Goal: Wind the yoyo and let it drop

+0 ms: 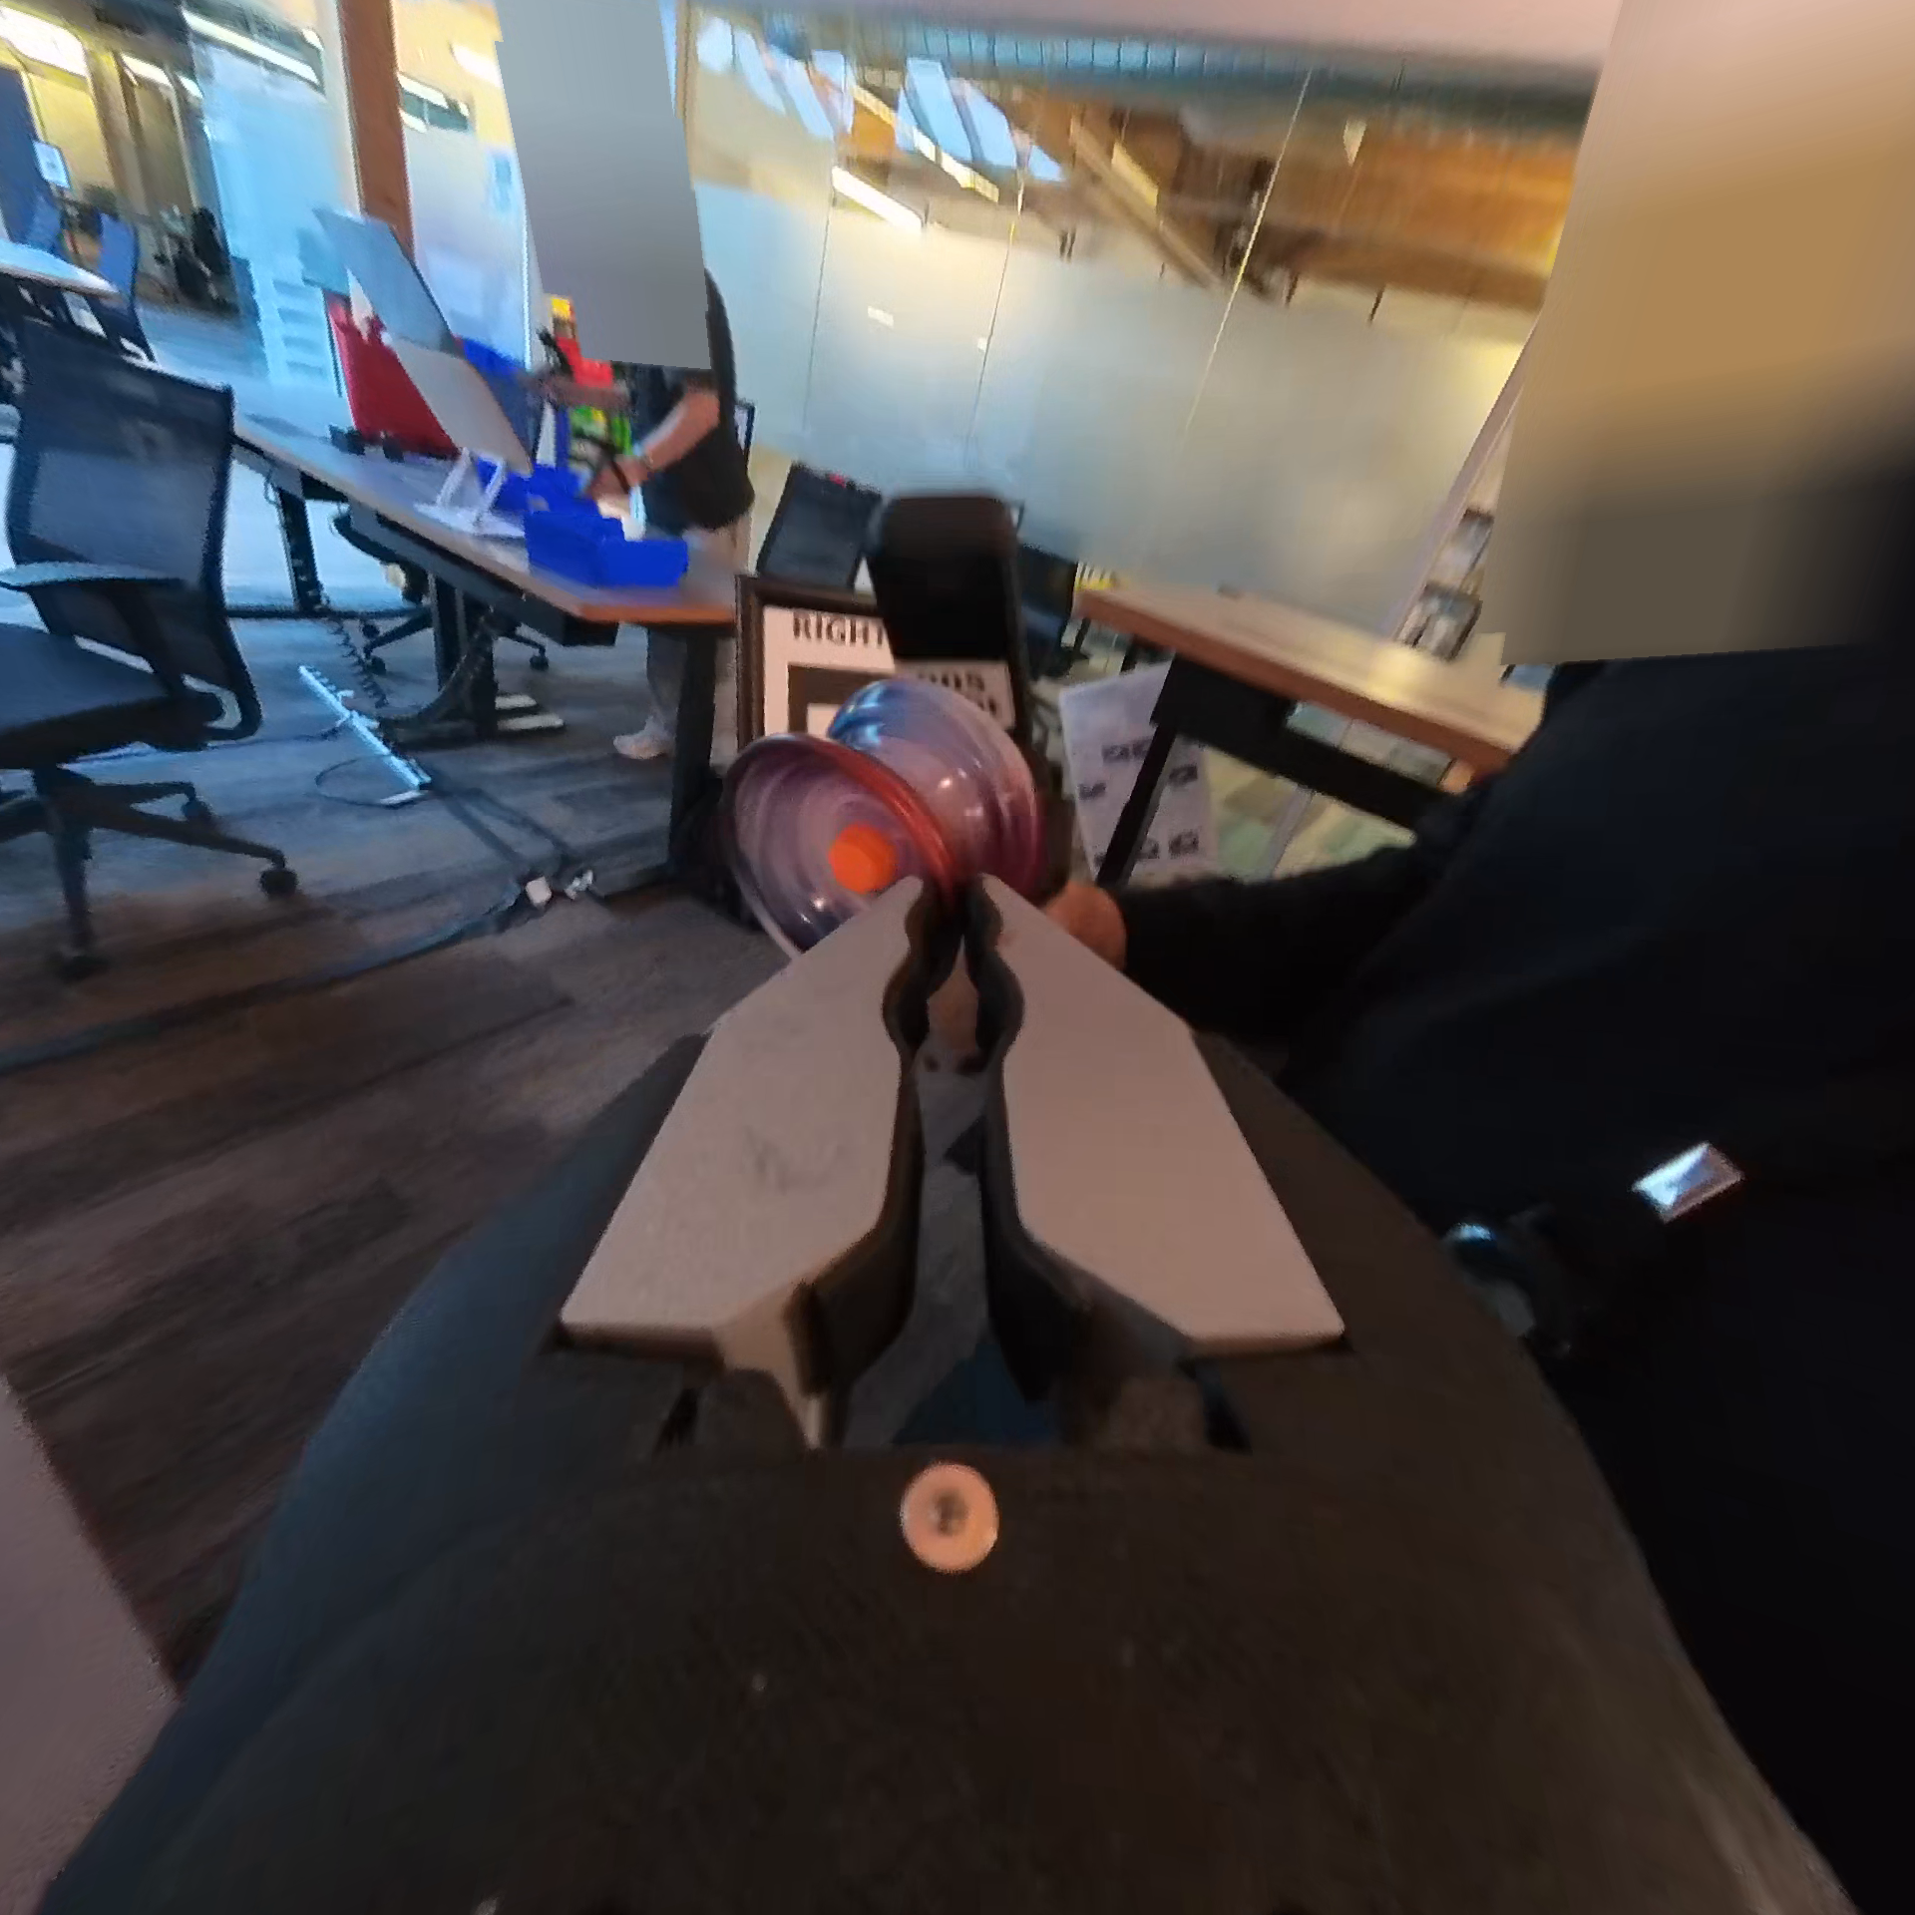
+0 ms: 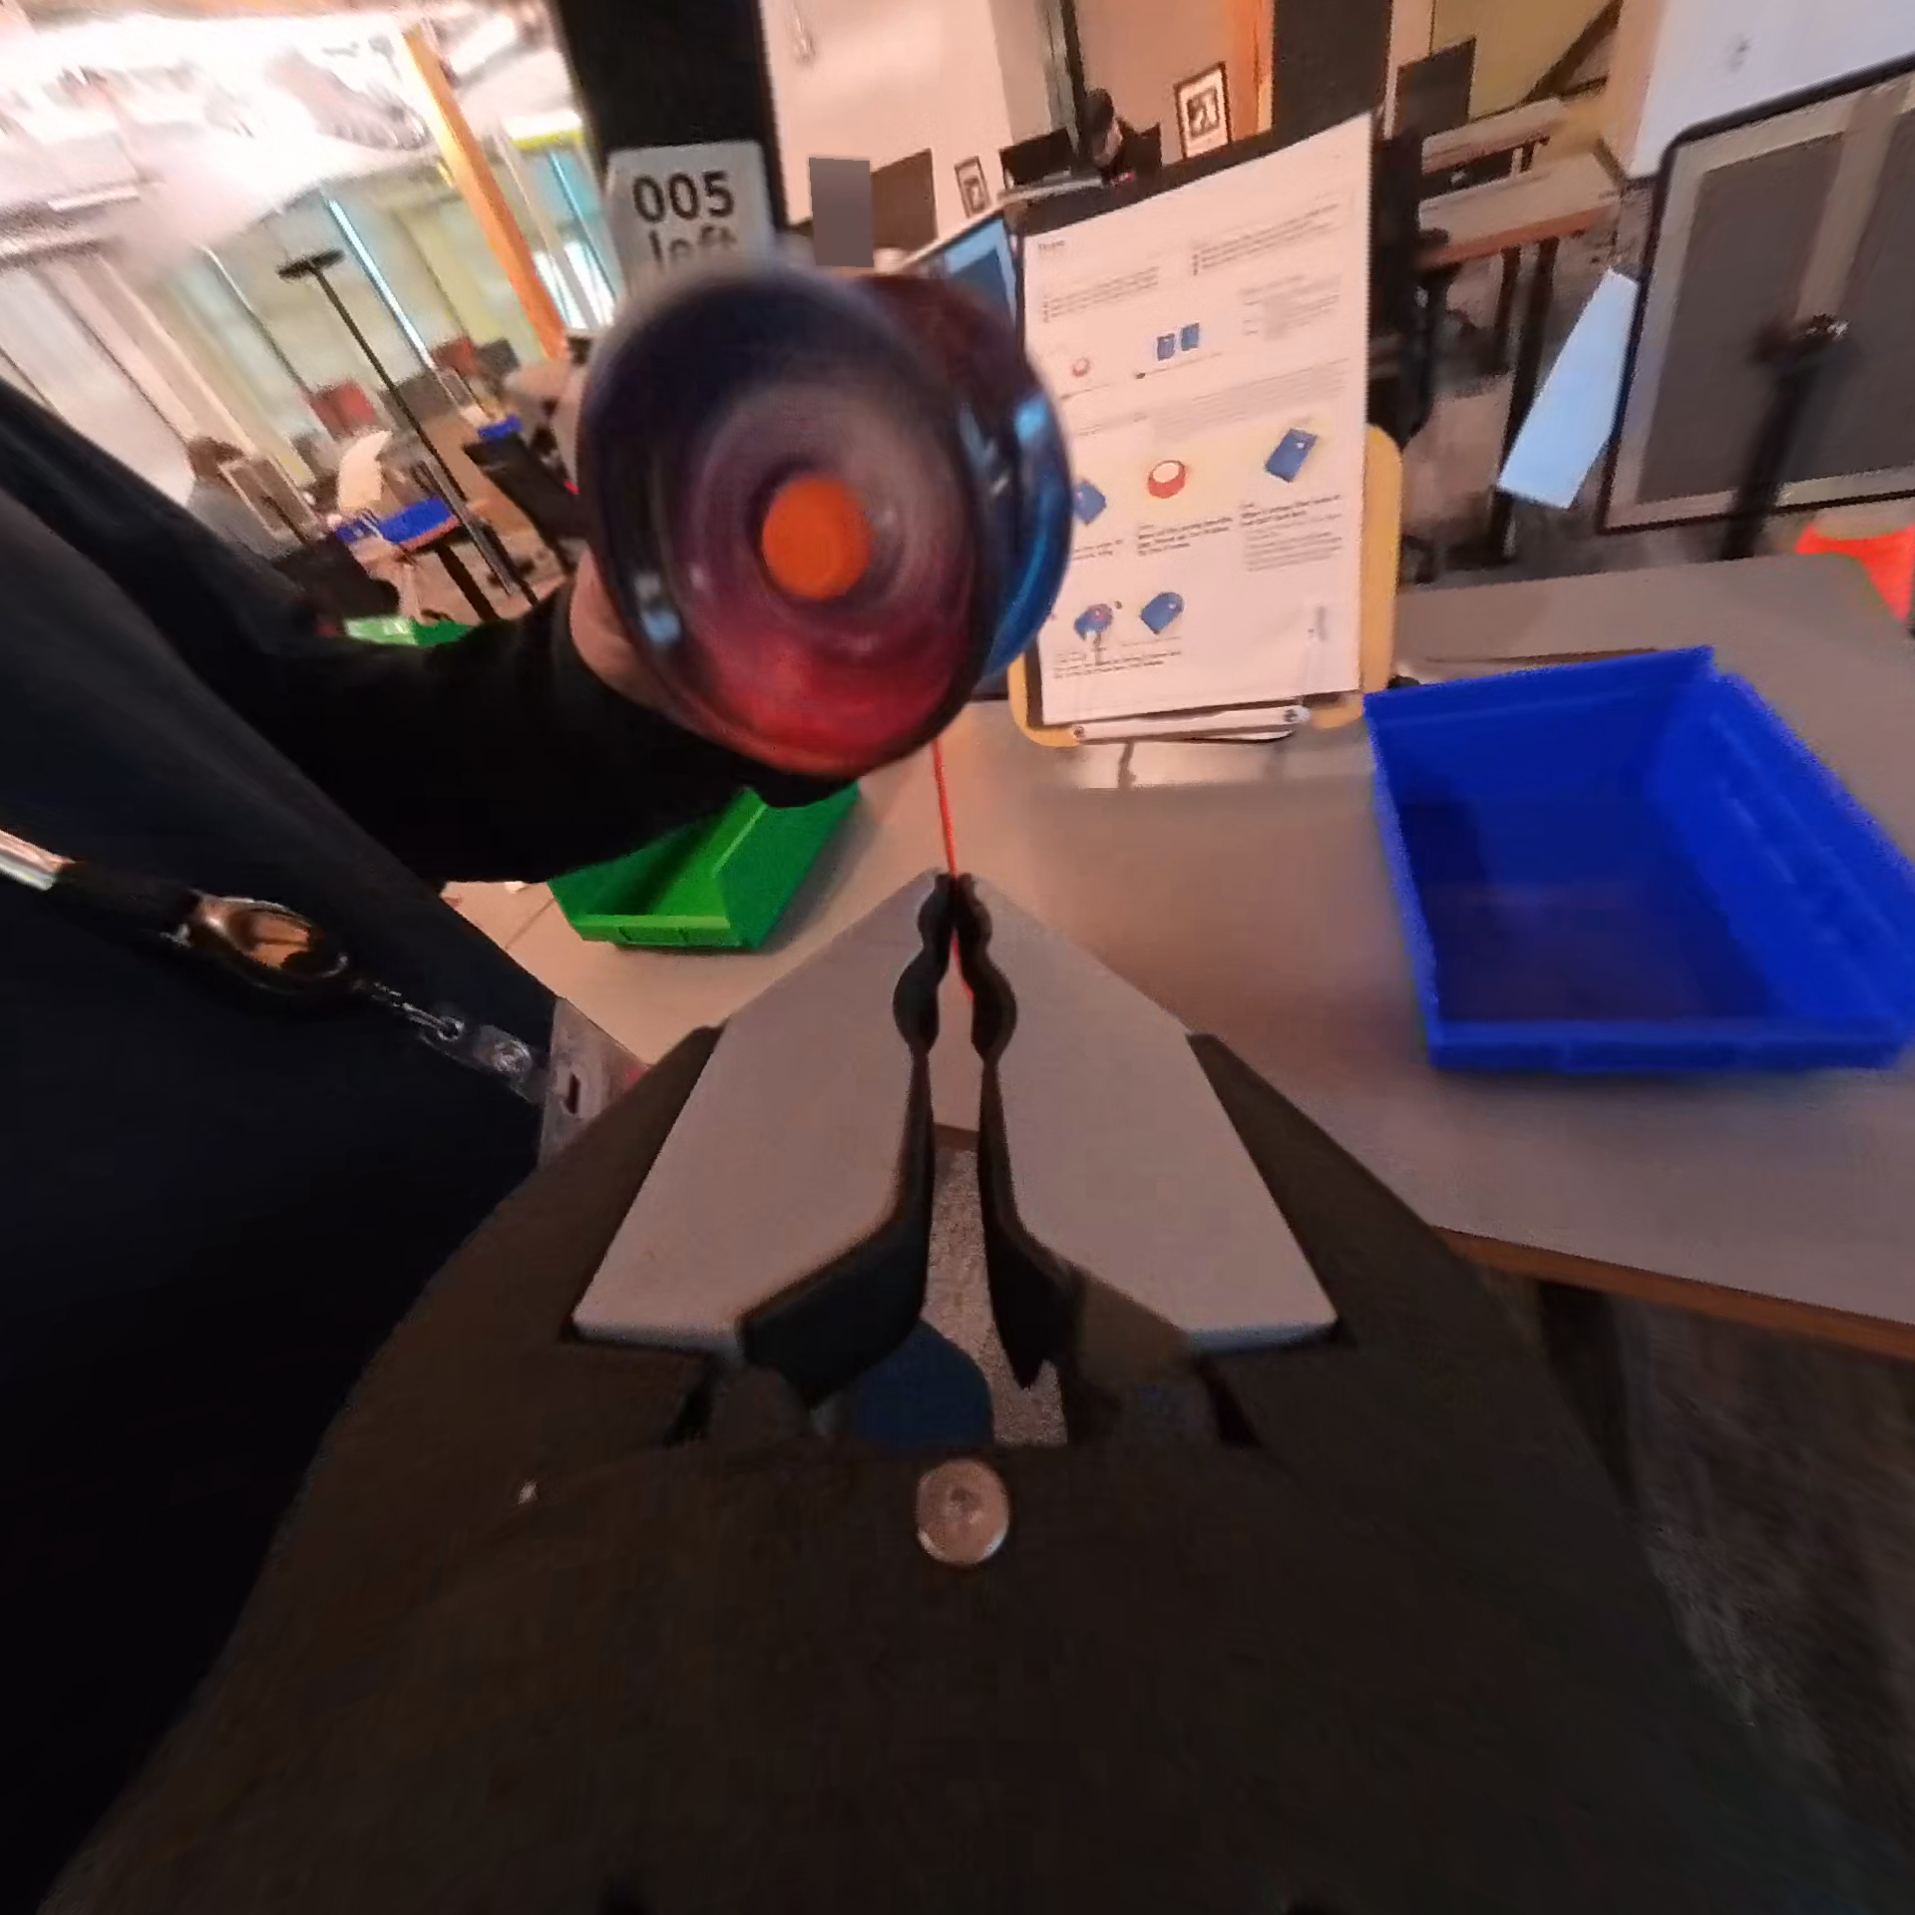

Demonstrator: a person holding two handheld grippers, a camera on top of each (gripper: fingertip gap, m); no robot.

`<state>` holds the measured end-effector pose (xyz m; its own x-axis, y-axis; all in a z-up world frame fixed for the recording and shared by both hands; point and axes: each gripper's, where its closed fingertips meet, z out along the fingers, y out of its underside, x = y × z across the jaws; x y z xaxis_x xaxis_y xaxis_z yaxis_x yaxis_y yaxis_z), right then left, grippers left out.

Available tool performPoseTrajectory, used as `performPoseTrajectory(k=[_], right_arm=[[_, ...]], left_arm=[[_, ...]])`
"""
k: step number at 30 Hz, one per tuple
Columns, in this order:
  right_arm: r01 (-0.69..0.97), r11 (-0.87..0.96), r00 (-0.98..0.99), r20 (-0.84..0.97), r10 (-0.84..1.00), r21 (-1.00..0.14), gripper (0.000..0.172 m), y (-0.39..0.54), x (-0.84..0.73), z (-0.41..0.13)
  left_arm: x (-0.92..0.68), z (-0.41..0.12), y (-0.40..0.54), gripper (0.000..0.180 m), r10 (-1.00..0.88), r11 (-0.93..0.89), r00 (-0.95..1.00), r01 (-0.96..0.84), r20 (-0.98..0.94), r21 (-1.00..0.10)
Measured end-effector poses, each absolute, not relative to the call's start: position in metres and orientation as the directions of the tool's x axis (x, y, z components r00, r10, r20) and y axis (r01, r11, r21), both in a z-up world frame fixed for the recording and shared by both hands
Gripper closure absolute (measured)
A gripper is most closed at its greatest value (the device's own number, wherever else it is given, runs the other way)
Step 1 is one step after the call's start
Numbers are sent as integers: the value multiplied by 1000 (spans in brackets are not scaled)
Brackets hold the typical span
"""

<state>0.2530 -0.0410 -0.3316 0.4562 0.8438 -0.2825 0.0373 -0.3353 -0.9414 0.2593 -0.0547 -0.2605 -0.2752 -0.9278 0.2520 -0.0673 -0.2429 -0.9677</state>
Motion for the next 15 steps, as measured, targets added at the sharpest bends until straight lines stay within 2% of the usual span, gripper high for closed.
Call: performPoseTrajectory(k=[2, 4, 6, 8, 11, 15], right_arm=[[59, -363, 427, -305, 851, -930, 172, -49, 239, -340], [115, -395, 378, -327, 866, -912, 172, -63, 221, -349], [153, -373, 360, -300, 883, -915, 172, -72, 213, -344], [208, -333, 356, -246, 902, -920, 172, -77, 216, -332], [272, -243, 405, -118, 906, -931, 172, -71, 238, -300], [421, -173, 537, 92, 838, -890, 172, -35, 291, -273]], left_arm=[[260, -247, -48, 180, -921, -302, -264, 19, 286, -953], [262, -247, -25, 180, -942, -311, -148, 47, 301, -949], [266, -271, -8, 179, -971, -234, -23, -79, 236, -969], [267, -293, -3, 179, -995, -99, 52, -199, 90, -975], [266, -323, -4, 179, -995, 28, 77, -370, -61, -929], [271, -339, -35, 178, -996, -45, -48, -392, 70, -919]])
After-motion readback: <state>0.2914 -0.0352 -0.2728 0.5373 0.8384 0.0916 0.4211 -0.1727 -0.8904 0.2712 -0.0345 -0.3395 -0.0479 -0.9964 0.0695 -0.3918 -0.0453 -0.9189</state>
